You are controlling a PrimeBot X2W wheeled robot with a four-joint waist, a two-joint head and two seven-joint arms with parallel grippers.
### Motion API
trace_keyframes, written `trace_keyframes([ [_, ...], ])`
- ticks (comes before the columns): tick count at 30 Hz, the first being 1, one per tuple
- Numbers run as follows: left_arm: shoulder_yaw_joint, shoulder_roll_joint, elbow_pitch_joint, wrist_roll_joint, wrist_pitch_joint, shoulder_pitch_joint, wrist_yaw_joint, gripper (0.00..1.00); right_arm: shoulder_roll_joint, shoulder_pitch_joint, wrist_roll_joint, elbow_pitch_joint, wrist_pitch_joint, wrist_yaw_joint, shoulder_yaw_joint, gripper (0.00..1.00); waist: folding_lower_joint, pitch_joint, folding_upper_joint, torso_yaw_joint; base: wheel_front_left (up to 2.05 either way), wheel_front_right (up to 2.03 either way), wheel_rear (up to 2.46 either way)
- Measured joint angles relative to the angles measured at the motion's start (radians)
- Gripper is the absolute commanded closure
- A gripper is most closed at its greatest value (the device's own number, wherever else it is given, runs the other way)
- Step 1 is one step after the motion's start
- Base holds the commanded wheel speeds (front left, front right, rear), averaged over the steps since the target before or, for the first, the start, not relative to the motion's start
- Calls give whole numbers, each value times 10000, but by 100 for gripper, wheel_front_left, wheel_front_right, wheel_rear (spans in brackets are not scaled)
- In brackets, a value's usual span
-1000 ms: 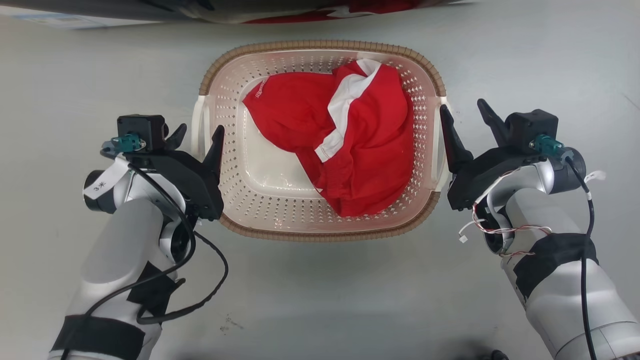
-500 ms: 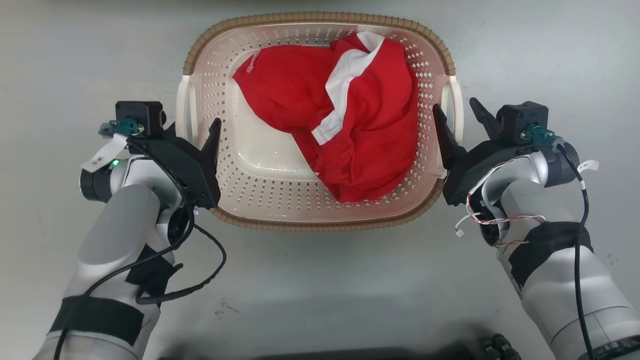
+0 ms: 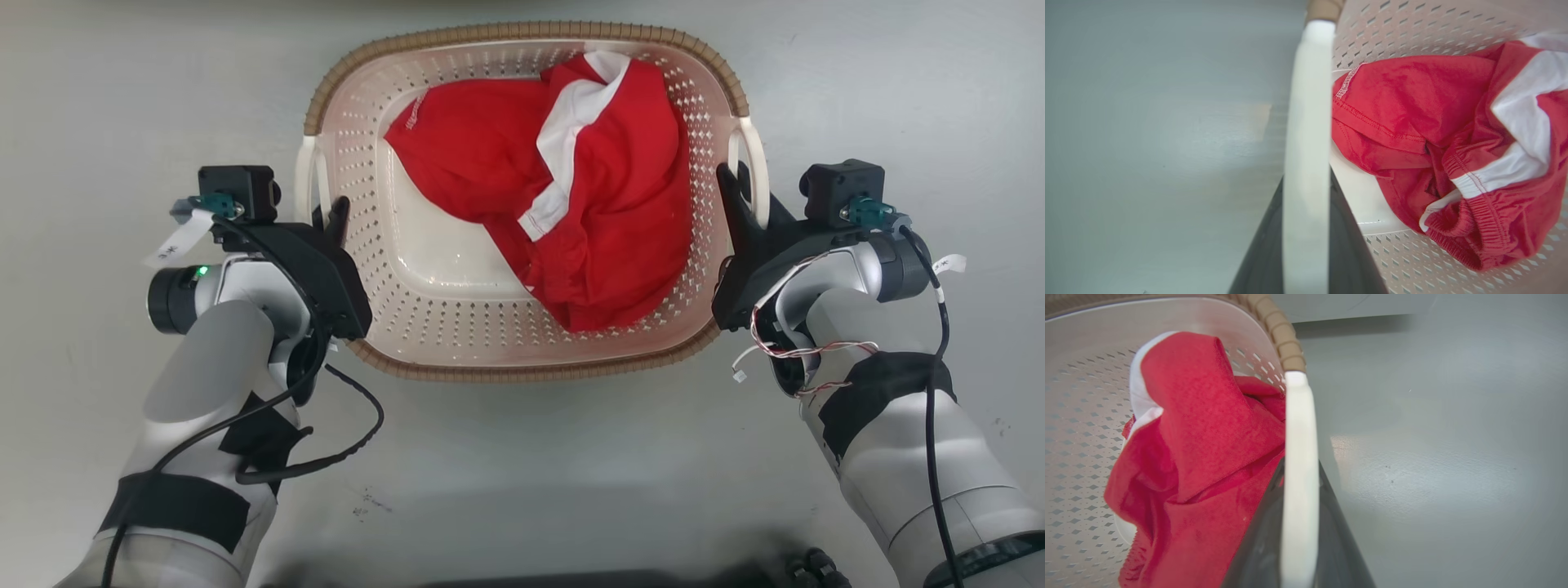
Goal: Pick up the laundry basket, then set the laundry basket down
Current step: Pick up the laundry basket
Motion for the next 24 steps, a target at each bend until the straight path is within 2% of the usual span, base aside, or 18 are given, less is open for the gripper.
trace_keyframes([
  [14,2,-326,1012,-240,-21,9,-75,100,50,-35,167,957,-12,282,121,100,0,-1024,0,55,0,0,0],
  [24,19,-491,1664,-623,374,297,-163,100,134,184,391,1570,240,495,188,100,0,-2061,0,90,0,0,0],
])
